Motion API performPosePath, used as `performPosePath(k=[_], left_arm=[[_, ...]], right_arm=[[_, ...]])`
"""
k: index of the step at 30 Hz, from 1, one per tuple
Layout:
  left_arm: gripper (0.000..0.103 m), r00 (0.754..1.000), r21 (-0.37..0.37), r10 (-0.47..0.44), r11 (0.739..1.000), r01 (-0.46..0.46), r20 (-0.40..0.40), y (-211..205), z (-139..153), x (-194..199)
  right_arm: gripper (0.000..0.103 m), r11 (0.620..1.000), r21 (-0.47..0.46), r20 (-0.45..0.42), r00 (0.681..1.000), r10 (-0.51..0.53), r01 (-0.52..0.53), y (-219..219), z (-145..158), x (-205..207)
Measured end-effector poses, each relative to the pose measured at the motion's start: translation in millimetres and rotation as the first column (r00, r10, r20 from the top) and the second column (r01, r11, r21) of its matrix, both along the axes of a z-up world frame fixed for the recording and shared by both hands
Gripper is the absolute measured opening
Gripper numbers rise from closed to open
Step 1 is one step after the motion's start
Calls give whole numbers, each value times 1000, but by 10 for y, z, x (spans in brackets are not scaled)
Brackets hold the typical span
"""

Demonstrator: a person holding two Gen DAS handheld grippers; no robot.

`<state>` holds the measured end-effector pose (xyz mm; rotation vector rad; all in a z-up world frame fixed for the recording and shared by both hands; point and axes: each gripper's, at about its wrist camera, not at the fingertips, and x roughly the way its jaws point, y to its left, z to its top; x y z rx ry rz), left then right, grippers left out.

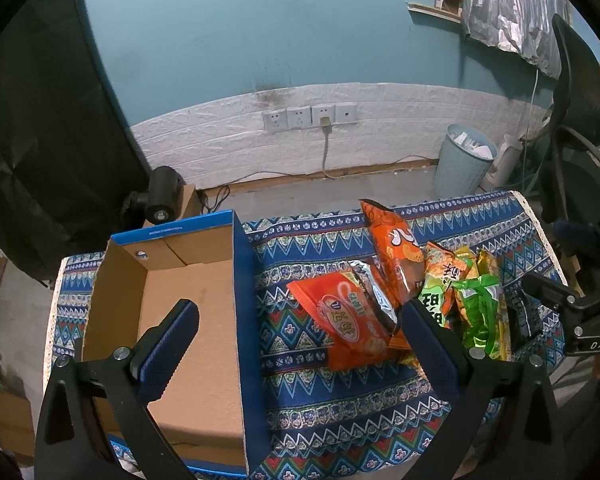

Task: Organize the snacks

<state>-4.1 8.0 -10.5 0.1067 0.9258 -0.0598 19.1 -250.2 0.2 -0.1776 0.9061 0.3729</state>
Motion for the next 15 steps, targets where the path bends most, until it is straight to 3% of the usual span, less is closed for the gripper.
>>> performPosePath(k=[15], left_arm=[[102,1000,-4,0,1000,0,-7,9,-31,6]], right_arm=[[100,1000,-1,-7,1000,8,-8,15,-18,-6]])
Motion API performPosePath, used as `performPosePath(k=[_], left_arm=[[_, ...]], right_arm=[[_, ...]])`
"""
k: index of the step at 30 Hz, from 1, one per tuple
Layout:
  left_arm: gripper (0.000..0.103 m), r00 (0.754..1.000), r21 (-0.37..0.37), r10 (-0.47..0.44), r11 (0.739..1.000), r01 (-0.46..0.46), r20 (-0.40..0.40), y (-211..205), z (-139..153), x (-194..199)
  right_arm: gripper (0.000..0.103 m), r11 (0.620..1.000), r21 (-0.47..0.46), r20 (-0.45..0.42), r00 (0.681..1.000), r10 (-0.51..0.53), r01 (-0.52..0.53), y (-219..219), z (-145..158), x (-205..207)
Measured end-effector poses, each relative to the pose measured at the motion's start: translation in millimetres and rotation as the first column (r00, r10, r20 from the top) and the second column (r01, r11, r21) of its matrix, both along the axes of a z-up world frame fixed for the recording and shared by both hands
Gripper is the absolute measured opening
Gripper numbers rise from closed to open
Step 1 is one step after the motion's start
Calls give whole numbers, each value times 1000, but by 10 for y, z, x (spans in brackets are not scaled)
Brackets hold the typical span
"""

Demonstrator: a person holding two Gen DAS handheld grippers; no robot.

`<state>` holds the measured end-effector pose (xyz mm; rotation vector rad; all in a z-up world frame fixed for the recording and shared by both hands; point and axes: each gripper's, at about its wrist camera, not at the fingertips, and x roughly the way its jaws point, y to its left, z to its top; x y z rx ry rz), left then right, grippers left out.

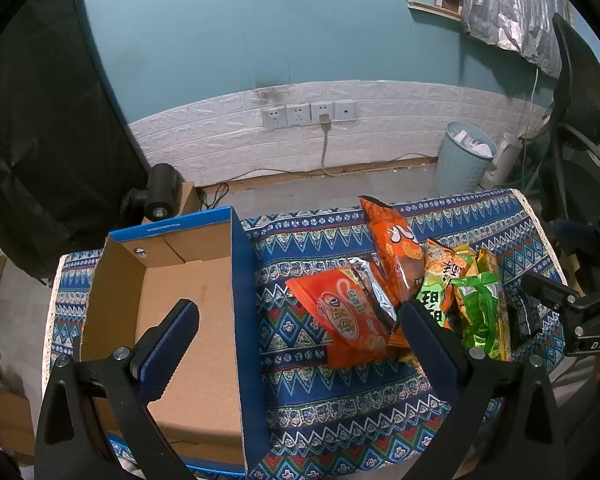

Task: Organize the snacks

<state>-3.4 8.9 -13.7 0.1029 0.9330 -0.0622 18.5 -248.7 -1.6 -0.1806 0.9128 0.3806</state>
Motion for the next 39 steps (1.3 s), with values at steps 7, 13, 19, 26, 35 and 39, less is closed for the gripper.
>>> performPosePath(k=[7,13,19,26,35,39], left_arm=[[102,1000,0,-1,1000,1,-3,-15,-13,-7],[102,1000,-2,-2,1000,2,-6,-18,-18,-11],[102,1000,-1,-2,1000,2,-6,-22,-17,-15],[102,1000,-1,0,1000,0,-4,-27,-17,-29],[102,1000,0,1,1000,-1,-10,-13,-19,-16],[102,1000,0,0,1000,0,-11,-12,-17,-11]], right_arm=[[100,1000,-3,-9,1000,-1,1,6,-21,2],[100,1000,-1,-14,1000,-1,1,7,-22,15],[100,1000,-1,-14,1000,-1,1,10,-23,14],[100,1000,-5,-18,1000,2,-2,10,-37,-2],[100,1000,-5,-17,1000,1,-2,17,-33,1],[100,1000,-5,-17,1000,2,-2,17,-32,4]])
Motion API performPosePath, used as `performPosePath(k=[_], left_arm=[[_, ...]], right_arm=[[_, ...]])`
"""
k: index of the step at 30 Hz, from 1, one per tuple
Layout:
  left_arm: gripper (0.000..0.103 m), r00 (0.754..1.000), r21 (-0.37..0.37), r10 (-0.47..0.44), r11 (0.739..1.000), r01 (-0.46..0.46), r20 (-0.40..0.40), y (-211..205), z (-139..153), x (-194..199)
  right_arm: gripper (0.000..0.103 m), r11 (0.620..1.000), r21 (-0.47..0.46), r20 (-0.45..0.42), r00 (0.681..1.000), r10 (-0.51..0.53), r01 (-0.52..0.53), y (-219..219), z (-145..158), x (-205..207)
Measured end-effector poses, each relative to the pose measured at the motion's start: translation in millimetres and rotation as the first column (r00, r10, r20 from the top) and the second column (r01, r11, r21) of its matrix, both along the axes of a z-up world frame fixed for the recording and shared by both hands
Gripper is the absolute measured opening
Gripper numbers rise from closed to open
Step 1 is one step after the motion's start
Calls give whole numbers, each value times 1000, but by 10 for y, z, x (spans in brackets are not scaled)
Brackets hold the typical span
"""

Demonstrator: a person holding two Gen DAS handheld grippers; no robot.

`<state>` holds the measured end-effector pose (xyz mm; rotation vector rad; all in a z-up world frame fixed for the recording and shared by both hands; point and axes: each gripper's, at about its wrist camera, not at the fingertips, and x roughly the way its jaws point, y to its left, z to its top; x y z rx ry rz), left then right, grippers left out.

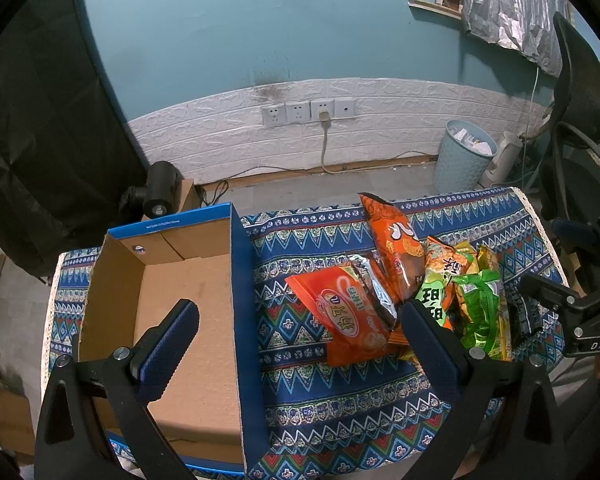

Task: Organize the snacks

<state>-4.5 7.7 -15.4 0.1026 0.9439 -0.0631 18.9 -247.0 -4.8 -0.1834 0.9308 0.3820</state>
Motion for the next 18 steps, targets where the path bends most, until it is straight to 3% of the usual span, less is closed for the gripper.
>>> performPosePath(k=[18], left_arm=[[102,1000,19,3,1000,-3,-6,-9,-23,13]], right_arm=[[100,1000,-3,-3,1000,-2,2,-15,3,-5]])
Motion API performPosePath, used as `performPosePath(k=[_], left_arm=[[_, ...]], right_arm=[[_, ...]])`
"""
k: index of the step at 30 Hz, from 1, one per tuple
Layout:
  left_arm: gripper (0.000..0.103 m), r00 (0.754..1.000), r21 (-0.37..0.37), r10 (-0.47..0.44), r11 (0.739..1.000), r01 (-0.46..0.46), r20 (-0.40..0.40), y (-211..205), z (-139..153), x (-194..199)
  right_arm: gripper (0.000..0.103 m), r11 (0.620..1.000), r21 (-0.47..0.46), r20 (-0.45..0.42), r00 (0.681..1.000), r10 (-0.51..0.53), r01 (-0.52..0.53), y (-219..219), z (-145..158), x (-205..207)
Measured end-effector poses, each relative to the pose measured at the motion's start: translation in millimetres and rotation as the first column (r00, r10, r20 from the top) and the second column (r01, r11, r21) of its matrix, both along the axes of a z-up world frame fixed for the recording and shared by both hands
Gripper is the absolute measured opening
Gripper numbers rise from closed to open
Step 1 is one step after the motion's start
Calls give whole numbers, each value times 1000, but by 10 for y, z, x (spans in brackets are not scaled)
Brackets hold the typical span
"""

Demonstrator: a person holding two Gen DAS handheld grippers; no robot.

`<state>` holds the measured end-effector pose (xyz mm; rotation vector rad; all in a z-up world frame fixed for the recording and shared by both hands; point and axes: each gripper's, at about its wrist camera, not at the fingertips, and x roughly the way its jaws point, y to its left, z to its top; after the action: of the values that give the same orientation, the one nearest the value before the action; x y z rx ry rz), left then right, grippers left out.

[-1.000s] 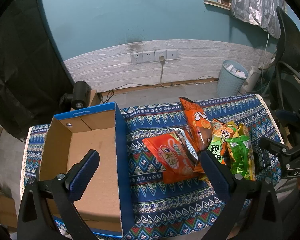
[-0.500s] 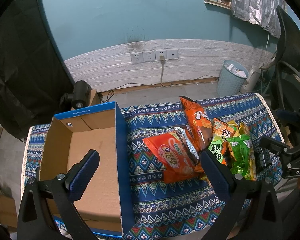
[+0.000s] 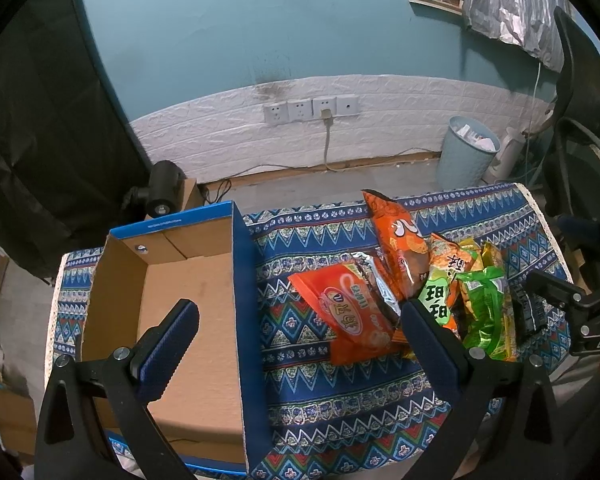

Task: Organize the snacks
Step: 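Grasp the red-orange biscuit pack with the left gripper while the right grasps the green bag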

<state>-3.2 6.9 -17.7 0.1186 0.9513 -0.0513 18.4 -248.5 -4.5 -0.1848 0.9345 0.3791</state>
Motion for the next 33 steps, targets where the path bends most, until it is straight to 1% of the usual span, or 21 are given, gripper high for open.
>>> performPosePath(k=[4,9,12,14,18,24,29,30,32,33], left_arm=[[102,1000,3,10,1000,-10,-12,-2,-60,27],[102,996,-13,27,1000,-28,-80,13,-254,144],[102,990,-29,34,999,-39,-137,17,-406,219],[102,985,-31,40,998,-46,-167,5,-498,253],[102,974,-5,38,999,-40,-223,-86,-711,327],[102,949,3,50,999,-52,-312,-176,-1020,477],[102,923,-28,74,995,-91,-376,-194,-1222,592],[102,920,-32,77,995,-96,-385,-204,-1255,615],[102,914,-34,84,994,-106,-397,-230,-1312,656],[102,912,-34,87,993,-109,-400,-247,-1340,684]], right_arm=[[100,1000,-6,-4,1000,-4,4,-7,-4,12],[100,1000,-12,-37,999,-28,28,-61,-67,61],[100,999,-17,-58,997,-45,44,-78,-122,106],[100,998,-27,-82,995,-62,60,-93,-208,144],[100,996,-47,-146,986,-85,79,-98,-438,195],[100,992,-76,-240,963,-118,102,-73,-809,189],[100,987,-105,-281,948,-147,122,-58,-1008,181],[99,986,-106,-291,944,-153,127,-56,-1038,186],[94,985,-103,-311,936,-163,137,-52,-1104,192],[89,985,-107,-320,933,-166,139,-47,-1145,195]])
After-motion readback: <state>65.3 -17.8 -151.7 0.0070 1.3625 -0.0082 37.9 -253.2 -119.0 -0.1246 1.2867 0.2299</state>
